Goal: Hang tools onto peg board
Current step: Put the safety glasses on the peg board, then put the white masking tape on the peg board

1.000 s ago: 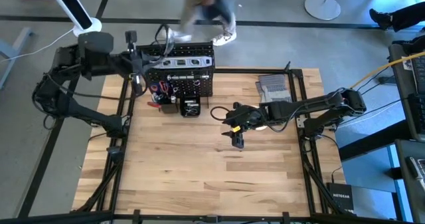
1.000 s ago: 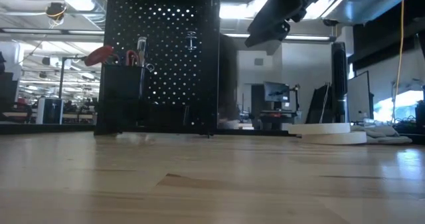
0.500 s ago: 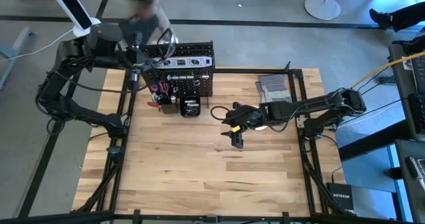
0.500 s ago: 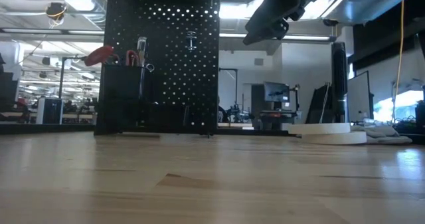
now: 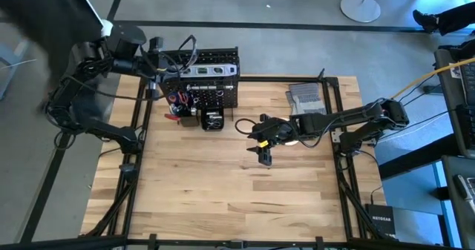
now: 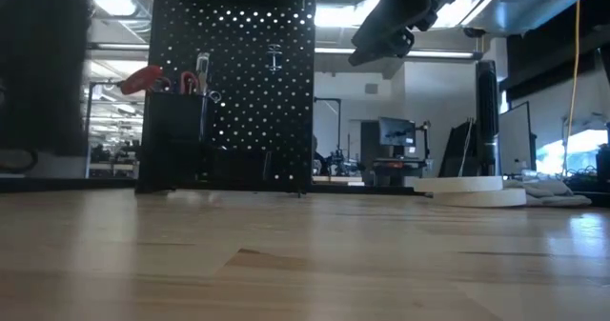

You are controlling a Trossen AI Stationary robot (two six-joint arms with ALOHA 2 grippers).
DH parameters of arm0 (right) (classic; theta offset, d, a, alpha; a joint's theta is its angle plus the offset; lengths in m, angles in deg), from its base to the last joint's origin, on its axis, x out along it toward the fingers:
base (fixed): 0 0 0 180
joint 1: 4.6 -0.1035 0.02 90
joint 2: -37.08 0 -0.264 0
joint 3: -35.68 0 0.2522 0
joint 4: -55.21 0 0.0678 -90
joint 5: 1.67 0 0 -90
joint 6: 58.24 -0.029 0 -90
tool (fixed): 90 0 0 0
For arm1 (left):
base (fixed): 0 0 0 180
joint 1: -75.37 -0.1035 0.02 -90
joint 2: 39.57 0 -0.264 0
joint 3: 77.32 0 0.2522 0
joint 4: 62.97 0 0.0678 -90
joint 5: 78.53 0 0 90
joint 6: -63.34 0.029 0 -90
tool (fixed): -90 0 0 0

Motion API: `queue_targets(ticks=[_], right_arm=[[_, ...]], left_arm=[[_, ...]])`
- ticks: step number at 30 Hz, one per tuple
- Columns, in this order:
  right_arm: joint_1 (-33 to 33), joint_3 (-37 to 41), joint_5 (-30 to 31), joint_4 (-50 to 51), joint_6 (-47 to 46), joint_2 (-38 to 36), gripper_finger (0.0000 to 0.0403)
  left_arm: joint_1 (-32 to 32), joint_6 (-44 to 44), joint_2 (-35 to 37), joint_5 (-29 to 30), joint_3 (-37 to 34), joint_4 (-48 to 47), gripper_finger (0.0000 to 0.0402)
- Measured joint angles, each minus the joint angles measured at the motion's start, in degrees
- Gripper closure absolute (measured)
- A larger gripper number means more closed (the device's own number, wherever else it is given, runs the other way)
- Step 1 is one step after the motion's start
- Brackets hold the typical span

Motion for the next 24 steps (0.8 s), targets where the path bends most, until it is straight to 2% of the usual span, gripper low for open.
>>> queue_targets(ticks=[8, 18, 24], right_arm=[[0.0, 0.0, 0.0, 0.0, 0.04, 0.02, 0.0171], [0.0, 0.0, 0.0, 0.09, 0.09, 0.02, 0.0171], [0.0, 0.0, 0.0, 0.18, 0.11, 0.02, 0.0171]], left_arm=[[0.0, -0.6, 0.0, 0.44, 0.0, 0.15, 0.0357], [0.02, 0.13, 0.09, 1.62, 0.97, 0.0, 0.0278], [0.04, -1.36, 0.89, 1.89, 3.46, 3.69, 0.0261]])
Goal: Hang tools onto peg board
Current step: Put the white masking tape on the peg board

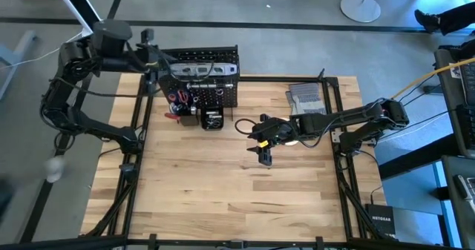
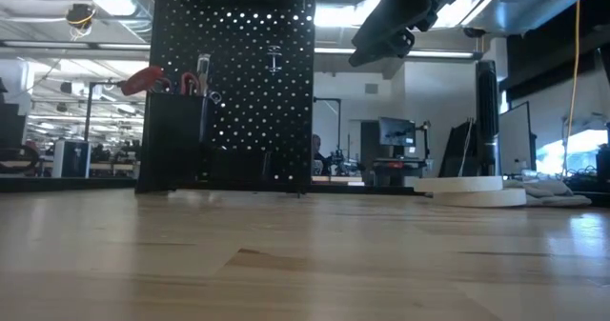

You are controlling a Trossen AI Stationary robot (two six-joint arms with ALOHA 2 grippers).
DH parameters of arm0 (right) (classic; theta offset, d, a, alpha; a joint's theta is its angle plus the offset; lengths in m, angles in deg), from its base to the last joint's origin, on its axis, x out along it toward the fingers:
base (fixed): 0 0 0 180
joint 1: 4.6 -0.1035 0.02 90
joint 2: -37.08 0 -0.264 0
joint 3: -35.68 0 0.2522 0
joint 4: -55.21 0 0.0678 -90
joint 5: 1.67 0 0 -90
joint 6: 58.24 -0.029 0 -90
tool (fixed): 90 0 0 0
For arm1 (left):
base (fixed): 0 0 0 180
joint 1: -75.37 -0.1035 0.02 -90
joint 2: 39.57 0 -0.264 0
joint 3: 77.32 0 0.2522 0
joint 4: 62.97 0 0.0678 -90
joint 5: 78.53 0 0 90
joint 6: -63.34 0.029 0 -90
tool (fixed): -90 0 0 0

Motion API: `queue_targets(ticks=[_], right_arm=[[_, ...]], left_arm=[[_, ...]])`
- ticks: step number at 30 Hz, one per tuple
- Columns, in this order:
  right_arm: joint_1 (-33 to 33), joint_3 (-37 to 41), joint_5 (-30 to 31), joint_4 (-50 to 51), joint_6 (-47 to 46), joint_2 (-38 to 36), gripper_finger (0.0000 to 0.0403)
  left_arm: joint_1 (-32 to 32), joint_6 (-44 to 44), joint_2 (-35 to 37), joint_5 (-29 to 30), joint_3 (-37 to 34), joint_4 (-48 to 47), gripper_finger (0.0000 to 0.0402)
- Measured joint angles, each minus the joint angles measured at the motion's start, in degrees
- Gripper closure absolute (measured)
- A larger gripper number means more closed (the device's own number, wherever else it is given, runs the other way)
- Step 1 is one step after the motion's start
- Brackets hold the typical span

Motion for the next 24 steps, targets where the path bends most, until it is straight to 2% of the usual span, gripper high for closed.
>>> queue_targets(ticks=[11, 16, 19, 21, 24], right_arm=[[0.04, 0.0, 0.0, 0.19, 0.05, 0.0, 0.0171], [0.04, 0.0, 0.0, 0.26, 0.04, 0.0, 0.0171], [0.04, 0.0, 0.0, 0.22, 0.02, 0.0, 0.0171], [0.04, 0.0, 0.0, 0.18, 0.02, 0.0, 0.0171], [0.04, -0.66, -0.63, 2.51, 0.08, -0.01, 0.0171]], left_arm=[[1.15, -8.44, -0.61, -0.02, 0.65, 2.19, 0.0261], [4.73, -9.46, 0.16, 1.71, 1.63, 5.03, 0.0261], [7.75, -13.37, 0.82, 1.96, 3.63, 5.1, 0.0261], [10.33, -19.03, 1.62, 0.53, 3.73, 3.76, 0.0261], [15.49, -26.47, 1.98, -5.3, 3.73, -3.91, 0.0261]])
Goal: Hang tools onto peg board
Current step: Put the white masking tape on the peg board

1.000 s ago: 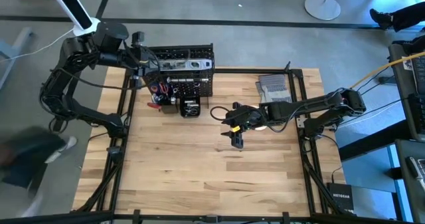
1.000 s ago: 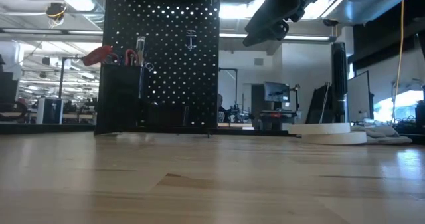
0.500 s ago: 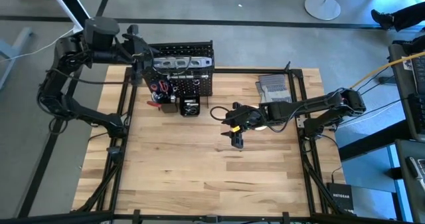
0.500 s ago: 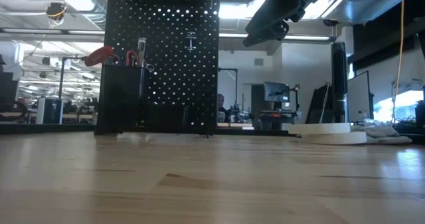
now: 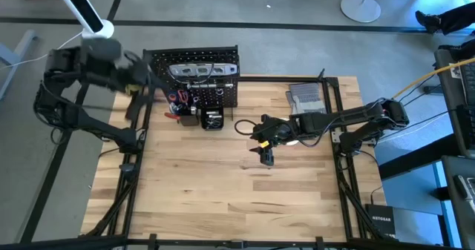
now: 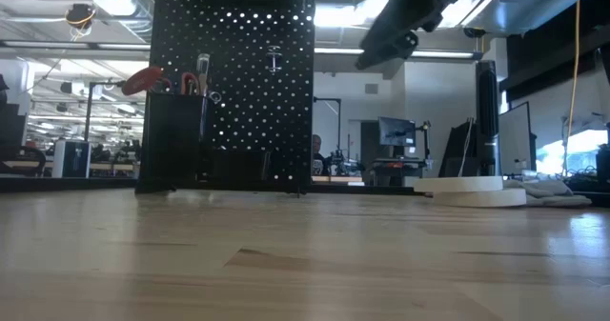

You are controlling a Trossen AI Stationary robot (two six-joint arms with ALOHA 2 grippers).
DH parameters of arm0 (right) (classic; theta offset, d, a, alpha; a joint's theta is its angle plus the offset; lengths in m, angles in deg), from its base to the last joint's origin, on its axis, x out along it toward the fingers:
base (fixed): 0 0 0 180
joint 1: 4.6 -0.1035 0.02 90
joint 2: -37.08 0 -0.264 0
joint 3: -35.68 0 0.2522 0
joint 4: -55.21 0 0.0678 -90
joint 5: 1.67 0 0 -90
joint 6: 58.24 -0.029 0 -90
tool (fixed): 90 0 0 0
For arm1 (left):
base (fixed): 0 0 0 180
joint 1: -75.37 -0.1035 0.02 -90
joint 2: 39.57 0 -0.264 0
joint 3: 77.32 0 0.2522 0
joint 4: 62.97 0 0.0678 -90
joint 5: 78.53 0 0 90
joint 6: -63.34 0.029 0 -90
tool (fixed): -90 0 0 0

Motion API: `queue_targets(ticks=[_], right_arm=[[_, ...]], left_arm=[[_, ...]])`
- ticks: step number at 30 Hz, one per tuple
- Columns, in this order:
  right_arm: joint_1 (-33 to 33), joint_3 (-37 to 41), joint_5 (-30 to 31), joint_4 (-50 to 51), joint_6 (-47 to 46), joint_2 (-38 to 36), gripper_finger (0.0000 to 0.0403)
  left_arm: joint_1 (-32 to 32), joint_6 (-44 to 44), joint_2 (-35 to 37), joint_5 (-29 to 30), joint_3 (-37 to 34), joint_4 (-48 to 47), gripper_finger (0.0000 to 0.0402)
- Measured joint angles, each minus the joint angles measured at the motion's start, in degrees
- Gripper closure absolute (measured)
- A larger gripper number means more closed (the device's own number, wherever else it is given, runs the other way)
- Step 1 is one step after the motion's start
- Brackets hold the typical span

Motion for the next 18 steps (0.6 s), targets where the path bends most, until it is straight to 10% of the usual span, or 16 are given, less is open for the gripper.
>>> queue_targets(ticks=[7, 18], right_arm=[[-0.03, -5.62, 4.28, 18.43, -2.37, -0.54, 0.0171], [0.99, 5.4, 2.17, 26.73, -10.46, -0.52, 0.0116]], left_arm=[[12.18, -14.83, 2.13, -1.3, -8.88, -5.44, 0.0261], [24.99, -31.92, 13.84, 3.16, -43.41, 18.83, 0.0261]])
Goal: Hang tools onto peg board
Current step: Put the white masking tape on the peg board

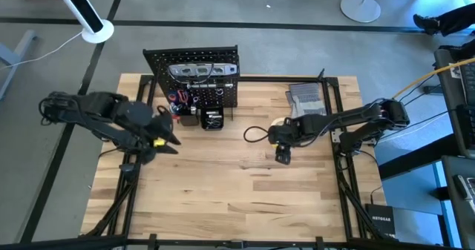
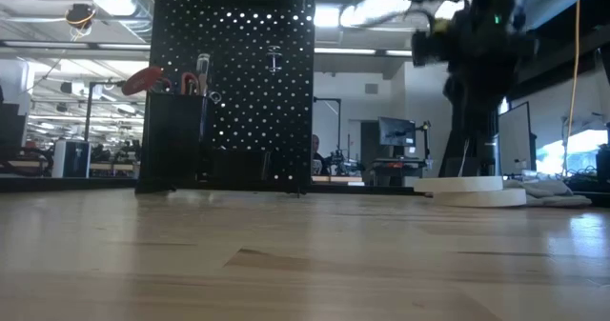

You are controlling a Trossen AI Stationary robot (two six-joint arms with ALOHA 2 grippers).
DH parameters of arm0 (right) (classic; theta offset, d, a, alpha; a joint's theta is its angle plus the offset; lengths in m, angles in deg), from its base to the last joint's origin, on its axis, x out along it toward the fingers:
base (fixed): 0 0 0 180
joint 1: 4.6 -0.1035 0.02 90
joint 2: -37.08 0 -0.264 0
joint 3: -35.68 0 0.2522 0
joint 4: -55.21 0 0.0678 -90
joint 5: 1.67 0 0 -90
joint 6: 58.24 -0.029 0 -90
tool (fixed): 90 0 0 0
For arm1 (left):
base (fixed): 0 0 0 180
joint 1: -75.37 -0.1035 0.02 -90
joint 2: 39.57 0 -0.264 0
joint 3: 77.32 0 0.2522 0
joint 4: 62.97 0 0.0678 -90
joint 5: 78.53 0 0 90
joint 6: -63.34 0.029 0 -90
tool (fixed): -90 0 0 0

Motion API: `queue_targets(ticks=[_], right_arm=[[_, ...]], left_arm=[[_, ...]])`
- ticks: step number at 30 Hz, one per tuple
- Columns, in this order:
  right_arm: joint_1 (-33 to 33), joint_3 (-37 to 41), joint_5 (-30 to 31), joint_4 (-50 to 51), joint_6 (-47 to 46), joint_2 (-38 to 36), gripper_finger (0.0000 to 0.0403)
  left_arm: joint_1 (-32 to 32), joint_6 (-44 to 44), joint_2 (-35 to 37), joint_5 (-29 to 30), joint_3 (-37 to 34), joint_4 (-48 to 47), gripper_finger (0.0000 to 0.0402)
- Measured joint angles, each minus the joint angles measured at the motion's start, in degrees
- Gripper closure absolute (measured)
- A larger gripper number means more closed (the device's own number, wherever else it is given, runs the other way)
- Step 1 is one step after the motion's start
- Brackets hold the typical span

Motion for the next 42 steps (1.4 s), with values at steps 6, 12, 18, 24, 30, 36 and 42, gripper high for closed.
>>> queue_targets(ticks=[6, 12, 18, 24, 30, 36, 42], right_arm=[[3.86, 6.51, 3.02, -7.18, -0.12, 0.0, 0.0108], [6.58, 13.08, 1.95, -13.68, -0.06, 0.02, 0.0107], [6.5, 15.46, 3.17, -16.08, 0.31, 0.15, 0.015], [6.53, 18.3, 5.06, -20.12, 1.65, 0.22, 0.0242], [5.59, 16.37, 4.39, -17.39, 2.61, -0.86, 0.0325], [2.54, 10.81, 4.43, -15.22, 6.65, -1.62, 0.0325], [1.15, 9.14, 4.13, -19.38, 7.67, -1.71, 0.0316]], left_arm=[[1.91, -7.84, 3.97, 4.67, -15.11, 8.36, 0.0261], [1.92, -13.51, 3.62, 8.36, -24.56, 10.82, 0.0261], [1.92, -12.11, 3.32, 8.59, -30.42, 18.59, 0.0261], [1.92, -9.28, 3.26, 8.62, -36.46, 30.8, 0.0261], [1.9, -4.13, 3.13, 8.81, -41.45, 39.19, 0.0261], [1.9, 0.24, 2.61, 9.68, -41.94, 43.73, 0.0261], [1.88, 2.74, 0.29, 11.27, -41.9, 47.06, 0.0261]])
